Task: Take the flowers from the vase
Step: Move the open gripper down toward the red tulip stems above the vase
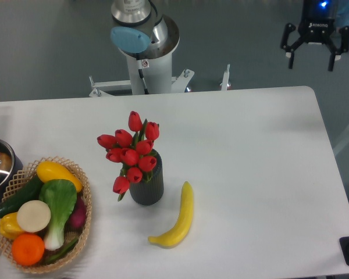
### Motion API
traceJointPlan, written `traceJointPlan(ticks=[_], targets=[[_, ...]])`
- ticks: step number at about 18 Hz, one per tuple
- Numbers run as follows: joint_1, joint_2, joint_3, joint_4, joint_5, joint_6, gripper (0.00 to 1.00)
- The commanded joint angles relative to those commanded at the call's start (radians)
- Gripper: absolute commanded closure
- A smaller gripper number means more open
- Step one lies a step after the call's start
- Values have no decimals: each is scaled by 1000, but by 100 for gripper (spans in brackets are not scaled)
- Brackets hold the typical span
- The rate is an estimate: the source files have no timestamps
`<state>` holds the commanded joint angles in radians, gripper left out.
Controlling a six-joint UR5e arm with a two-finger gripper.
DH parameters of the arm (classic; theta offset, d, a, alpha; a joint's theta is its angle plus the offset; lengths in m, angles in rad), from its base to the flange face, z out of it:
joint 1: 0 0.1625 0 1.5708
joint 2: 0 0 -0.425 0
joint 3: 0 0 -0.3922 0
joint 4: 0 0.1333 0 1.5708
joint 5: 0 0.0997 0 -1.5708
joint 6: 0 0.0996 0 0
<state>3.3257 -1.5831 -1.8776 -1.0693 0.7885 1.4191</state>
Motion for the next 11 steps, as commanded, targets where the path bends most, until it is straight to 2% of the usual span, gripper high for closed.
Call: traceJointPlan(ticks=[5, 7, 9, 11], targets=[[-44, -6, -5, 9, -2, -8, 0], [-98, -21, -3, 9, -12, -8, 0], [-153, -41, -9, 32, -12, -5, 0], [-184, -41, -38, 80, -21, -3, 0]])
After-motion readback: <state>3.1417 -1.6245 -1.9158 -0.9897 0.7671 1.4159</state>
